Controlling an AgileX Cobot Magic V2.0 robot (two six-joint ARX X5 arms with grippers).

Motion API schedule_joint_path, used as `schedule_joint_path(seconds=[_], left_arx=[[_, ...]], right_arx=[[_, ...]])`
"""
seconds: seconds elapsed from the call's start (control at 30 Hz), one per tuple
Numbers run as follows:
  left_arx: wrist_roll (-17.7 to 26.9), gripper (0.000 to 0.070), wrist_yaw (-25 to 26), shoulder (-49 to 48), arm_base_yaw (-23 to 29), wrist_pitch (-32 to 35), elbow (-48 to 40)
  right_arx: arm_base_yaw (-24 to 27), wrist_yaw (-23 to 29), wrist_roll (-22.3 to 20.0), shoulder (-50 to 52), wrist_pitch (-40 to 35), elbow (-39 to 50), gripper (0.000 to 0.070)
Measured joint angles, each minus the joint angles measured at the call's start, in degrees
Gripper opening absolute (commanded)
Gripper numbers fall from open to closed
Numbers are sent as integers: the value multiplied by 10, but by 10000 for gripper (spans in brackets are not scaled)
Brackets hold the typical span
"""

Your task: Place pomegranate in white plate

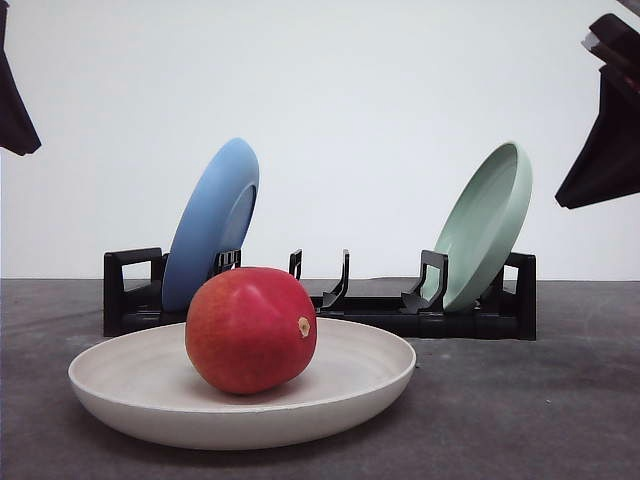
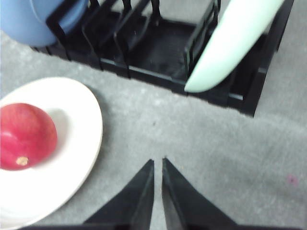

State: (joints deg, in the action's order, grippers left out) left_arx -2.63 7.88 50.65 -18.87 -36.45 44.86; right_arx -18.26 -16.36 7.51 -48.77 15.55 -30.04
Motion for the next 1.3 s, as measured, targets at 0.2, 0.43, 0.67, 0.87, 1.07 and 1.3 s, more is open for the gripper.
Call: schedule_joint_path(seconds=[0.2, 0.43, 0.67, 0.87, 1.07, 1.3], left_arx=[[0, 0, 0, 0, 1, 0, 0], [1, 0, 0, -59, 22, 66, -64], [0, 0, -3, -184, 76, 236, -219], [0, 0, -22, -308, 129, 285, -318], [0, 0, -50, -402, 168, 281, -381], [0, 0, -50, -480, 178, 281, -419]], right_arx=[[0, 0, 0, 0, -3, 0, 23], [0, 0, 0, 0, -4, 0, 23], [0, 0, 0, 0, -4, 0, 23], [0, 0, 0, 0, -4, 0, 23], [0, 0, 0, 0, -4, 0, 23], [0, 0, 0, 0, -4, 0, 23]])
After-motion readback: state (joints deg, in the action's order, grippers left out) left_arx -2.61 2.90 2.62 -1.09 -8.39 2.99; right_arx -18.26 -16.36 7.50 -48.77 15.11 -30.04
